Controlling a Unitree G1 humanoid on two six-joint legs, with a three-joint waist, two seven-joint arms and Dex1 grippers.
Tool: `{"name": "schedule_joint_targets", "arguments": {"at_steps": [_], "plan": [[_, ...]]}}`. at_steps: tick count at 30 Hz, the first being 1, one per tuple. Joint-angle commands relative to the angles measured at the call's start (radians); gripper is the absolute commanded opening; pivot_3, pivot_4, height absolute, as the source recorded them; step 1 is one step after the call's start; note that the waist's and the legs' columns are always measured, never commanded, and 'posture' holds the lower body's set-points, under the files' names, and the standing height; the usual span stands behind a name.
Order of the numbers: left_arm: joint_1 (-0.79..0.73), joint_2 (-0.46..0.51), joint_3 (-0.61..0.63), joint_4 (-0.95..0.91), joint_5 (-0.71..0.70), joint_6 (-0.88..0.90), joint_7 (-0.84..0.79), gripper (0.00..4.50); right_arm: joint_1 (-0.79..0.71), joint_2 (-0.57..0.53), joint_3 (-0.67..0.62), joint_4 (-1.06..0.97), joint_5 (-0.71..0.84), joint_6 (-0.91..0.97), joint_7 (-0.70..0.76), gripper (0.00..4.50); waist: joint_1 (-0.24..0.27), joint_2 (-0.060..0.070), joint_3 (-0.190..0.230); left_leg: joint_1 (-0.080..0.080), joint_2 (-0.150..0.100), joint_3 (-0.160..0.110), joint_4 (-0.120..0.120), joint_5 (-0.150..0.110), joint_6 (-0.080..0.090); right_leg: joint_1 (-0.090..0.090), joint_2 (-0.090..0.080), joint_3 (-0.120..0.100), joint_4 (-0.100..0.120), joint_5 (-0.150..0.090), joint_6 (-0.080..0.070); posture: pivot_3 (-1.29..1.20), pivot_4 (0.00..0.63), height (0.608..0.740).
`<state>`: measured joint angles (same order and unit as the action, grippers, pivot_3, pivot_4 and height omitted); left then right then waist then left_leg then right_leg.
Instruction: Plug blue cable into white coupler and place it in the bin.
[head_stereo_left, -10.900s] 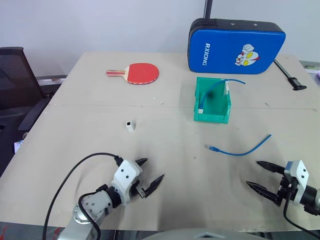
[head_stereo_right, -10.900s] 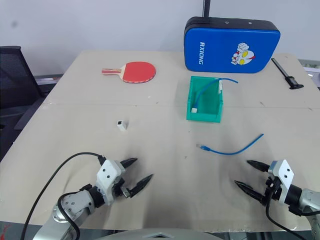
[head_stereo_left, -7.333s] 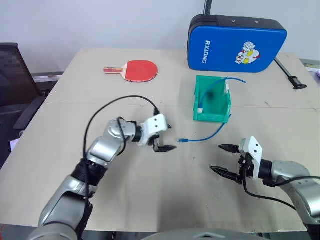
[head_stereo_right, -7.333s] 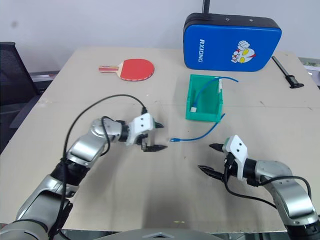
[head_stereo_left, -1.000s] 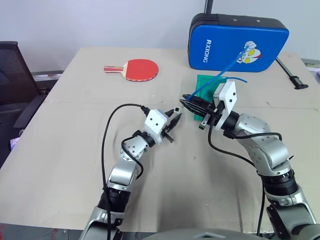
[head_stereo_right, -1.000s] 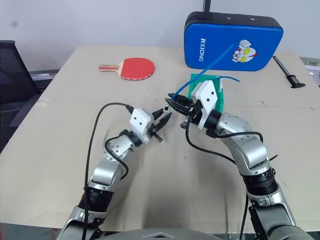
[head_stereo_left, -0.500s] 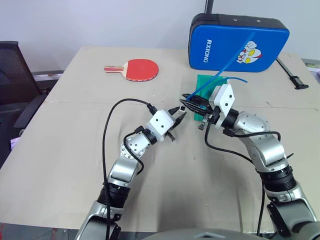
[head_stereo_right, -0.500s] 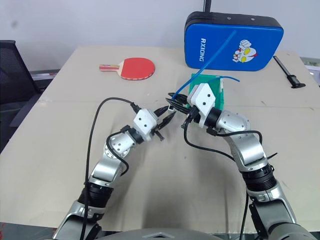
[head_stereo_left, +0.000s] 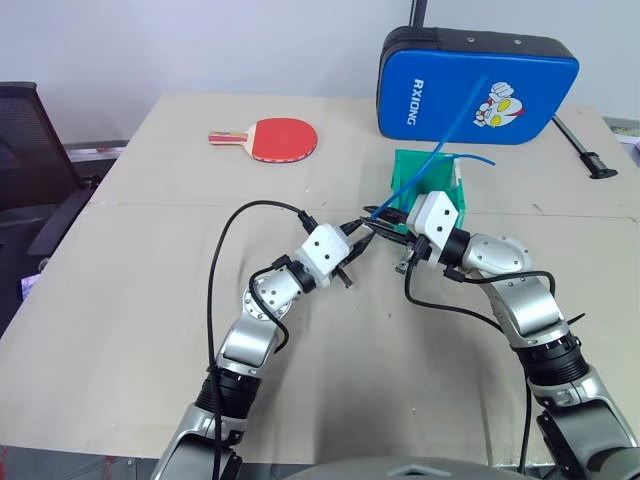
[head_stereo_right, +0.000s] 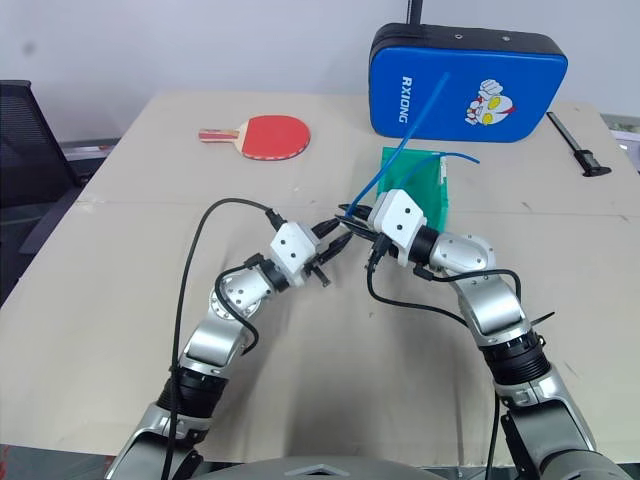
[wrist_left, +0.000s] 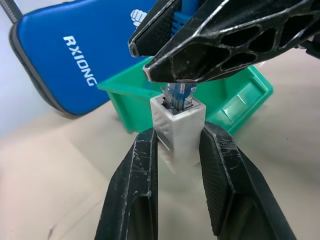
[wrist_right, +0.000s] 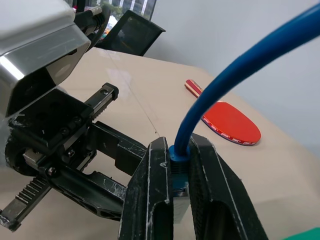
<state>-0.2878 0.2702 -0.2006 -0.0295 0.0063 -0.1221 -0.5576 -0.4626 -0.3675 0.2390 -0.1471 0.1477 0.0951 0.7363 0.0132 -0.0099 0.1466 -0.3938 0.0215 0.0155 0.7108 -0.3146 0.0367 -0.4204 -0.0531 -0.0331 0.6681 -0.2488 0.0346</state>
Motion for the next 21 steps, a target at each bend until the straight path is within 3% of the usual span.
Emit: {"name": "schedule_joint_targets", "arguments": {"at_steps": [1, 6, 13, 21], "plan": [[-0.012, -0.013, -0.003, -0.059, -0.035, -0.03, -0.014, 0.62, 0.005, -0.008, 0.003, 0.007, -0.007, -0.013, 0.019, 0.0, 0.0, 0.0, 0.0, 0.0, 0.0, 0.0, 0.0, 0.0, 0.0, 0.0, 0.0, 0.0, 0.0, 0.0, 0.0, 0.0, 0.15, 0.681], [-0.051, -0.024, -0.018, -0.114, -0.049, -0.012, -0.038, 0.62, 0.036, -0.061, 0.056, 0.028, -0.027, 0.04, 0.103, 0.0, 0.001, 0.0, 0.0, 0.0, 0.0, 0.0, 0.001, 0.0, 0.0, 0.0, 0.0, 0.0, 0.0, 0.0, 0.0, 0.0, 0.15, 0.681], [-0.08, -0.04, -0.038, -0.202, -0.089, 0.047, -0.085, 0.62, 0.036, -0.1, 0.118, 0.086, -0.124, 0.108, 0.092, 0.0, 0.0, 0.0, 0.0, 0.0, 0.0, 0.0, 0.002, -0.001, 0.002, 0.0, 0.0, 0.0, 0.002, 0.0, 0.0, 0.0, 0.15, 0.681], [-0.101, -0.068, -0.028, -0.217, -0.111, 0.075, -0.096, 0.62, 0.054, -0.106, 0.127, 0.072, -0.114, 0.227, 0.101, 0.0, 0.001, 0.0, 0.0, 0.0, 0.0, 0.0, 0.003, -0.001, 0.002, 0.0, 0.0, 0.0, 0.002, 0.0, 0.0, 0.0, 0.15, 0.681]]}}
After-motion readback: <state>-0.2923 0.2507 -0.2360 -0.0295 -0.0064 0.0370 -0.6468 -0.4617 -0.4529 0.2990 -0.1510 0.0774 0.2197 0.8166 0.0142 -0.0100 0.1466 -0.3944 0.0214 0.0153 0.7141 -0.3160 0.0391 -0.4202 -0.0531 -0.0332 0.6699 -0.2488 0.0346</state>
